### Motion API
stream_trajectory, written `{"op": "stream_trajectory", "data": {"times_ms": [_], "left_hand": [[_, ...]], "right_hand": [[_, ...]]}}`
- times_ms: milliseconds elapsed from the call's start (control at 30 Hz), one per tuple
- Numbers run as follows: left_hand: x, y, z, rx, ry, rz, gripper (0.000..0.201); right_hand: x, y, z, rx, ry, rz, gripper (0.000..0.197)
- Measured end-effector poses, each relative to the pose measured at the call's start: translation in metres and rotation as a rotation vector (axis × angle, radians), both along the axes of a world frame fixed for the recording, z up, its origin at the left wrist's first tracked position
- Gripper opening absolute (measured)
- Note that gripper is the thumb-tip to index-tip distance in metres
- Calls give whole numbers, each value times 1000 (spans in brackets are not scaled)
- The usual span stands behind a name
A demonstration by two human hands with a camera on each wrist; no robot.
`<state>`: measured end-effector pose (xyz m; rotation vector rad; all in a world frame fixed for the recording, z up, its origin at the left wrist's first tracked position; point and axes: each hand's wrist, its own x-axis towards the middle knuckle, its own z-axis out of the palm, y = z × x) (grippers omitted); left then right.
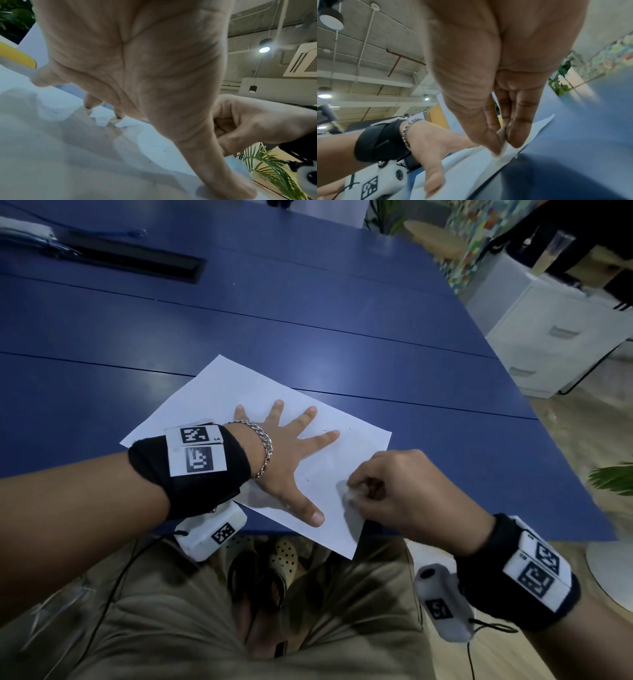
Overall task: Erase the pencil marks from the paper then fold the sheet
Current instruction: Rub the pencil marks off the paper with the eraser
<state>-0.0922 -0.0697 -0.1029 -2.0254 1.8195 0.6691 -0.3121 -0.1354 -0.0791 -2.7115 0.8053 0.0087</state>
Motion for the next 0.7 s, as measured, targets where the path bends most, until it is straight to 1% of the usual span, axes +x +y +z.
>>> {"op": "stream_trajectory", "data": {"times_ms": [67, 133, 167, 267, 367, 467, 600, 667, 700], "left_hand": [[1, 1, 5, -43, 17, 5, 147], [5, 1, 14, -80, 36, 19, 148], [9, 1, 19, -95, 31, 16, 146], [26, -1, 31, -121, -52, -9, 127], [36, 3, 30, -117, -98, -46, 109], [37, 9, 24, -114, -98, -63, 100], [29, 5, 26, -177, 6, -72, 101], [21, -1, 28, -187, 40, -104, 107], [16, -3, 28, -159, 33, -110, 111]], "right_hand": [[-10, -6, 0, 12, -61, -95, 9], [-16, -3, -2, 23, -81, -114, 8], [-18, 1, -3, 31, -75, -108, 7], [-23, 2, -5, 28, -65, -110, 6], [-26, -1, -4, 27, -52, -108, 8], [-23, -3, 2, 55, -14, -88, 12], [-6, -10, 7, 28, -88, -81, 15], [3, -11, 4, 22, -78, -33, 13], [7, -11, 1, 35, -59, -11, 13]]}}
